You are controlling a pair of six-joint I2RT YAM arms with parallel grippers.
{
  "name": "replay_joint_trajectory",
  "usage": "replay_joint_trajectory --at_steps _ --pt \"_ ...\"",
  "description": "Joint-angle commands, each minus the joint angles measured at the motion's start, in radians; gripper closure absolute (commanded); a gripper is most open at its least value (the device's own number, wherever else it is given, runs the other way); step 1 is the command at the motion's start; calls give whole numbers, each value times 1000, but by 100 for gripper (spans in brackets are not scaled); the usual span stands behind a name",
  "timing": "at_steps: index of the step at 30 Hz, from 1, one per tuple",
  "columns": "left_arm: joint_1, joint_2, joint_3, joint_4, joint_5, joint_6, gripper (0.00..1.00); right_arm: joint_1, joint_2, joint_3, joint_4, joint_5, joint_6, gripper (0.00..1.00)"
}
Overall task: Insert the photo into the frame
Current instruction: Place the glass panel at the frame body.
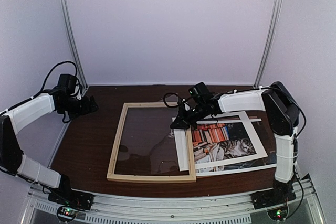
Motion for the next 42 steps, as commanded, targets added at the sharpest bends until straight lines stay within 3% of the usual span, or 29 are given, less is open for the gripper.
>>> replay_joint_trajectory --at_steps 1,20,42 --pt "-26 41 -19 88 73 19 2 -3 -25 -6 -34 45 -42 100" --pt "-161 205 -14 168 109 27 2 -3 -44 -18 -53 77 -61 100" --pt "-201 235 0 176 106 23 2 -2 -53 -14 -75 83 -86 100"
